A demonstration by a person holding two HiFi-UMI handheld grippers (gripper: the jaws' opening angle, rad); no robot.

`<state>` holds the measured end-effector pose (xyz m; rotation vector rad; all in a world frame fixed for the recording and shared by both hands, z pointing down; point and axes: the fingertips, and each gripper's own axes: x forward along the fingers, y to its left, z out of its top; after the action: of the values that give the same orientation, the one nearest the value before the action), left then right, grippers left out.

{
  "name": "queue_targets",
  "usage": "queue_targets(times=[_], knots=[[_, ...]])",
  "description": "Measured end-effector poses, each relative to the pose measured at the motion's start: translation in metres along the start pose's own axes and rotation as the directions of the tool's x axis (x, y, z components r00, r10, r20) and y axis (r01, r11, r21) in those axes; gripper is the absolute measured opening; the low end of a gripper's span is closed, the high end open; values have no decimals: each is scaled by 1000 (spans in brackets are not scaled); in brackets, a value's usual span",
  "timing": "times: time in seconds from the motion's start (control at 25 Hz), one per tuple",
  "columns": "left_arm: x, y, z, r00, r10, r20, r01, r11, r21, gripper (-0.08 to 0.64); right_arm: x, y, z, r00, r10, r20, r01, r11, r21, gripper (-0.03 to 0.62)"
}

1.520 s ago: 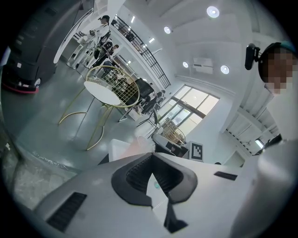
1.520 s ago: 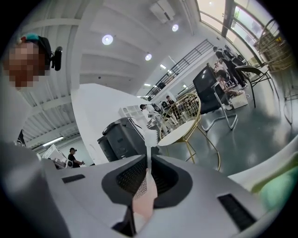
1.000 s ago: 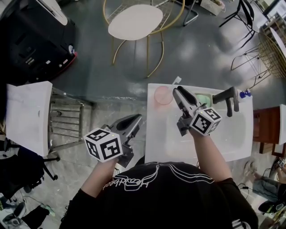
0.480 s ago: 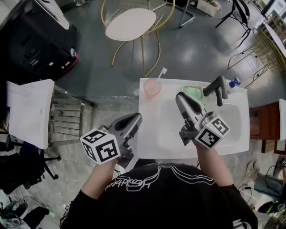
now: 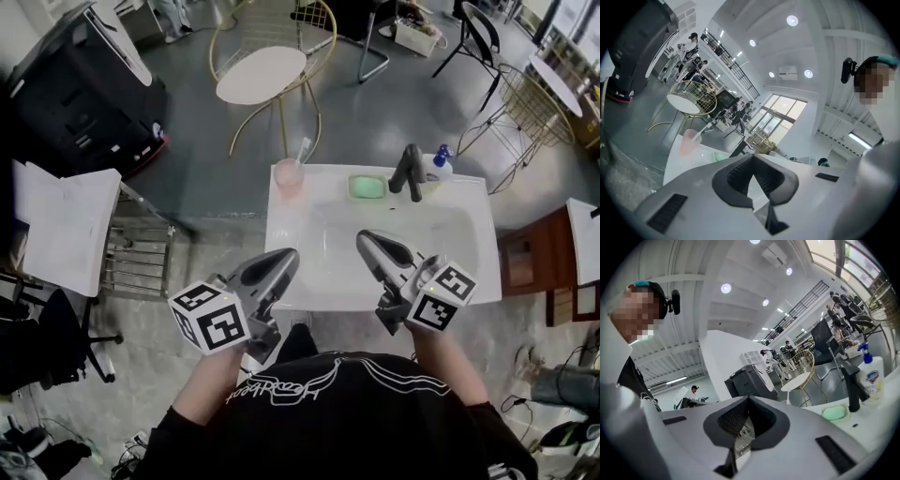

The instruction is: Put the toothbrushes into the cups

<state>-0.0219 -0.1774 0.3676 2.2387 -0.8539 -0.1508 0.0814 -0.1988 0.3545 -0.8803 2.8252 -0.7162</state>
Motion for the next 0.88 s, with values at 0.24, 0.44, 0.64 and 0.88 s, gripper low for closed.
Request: queue_targets(times=[0.24,0.44,0.64,0.88], knots=[[-15,-54,-29,999,28,16,-30,988,154,5,-42,49,-24,996,47,-77,-51,997,-55,26],[-23,-92,-53,999,20,26,-25,980,199,5,-74,81,-32,991,106,-81,-111,991,-68,26],[-33,-124,-62,999,5,47,-16,974,228,5,-100,104,-24,992,118,-43,-122,987,-100,26],[-35,-155,-72,999,-17,49,4,965,263,5,-126,116,-21,994,109,-23,-111,988,-109,26]])
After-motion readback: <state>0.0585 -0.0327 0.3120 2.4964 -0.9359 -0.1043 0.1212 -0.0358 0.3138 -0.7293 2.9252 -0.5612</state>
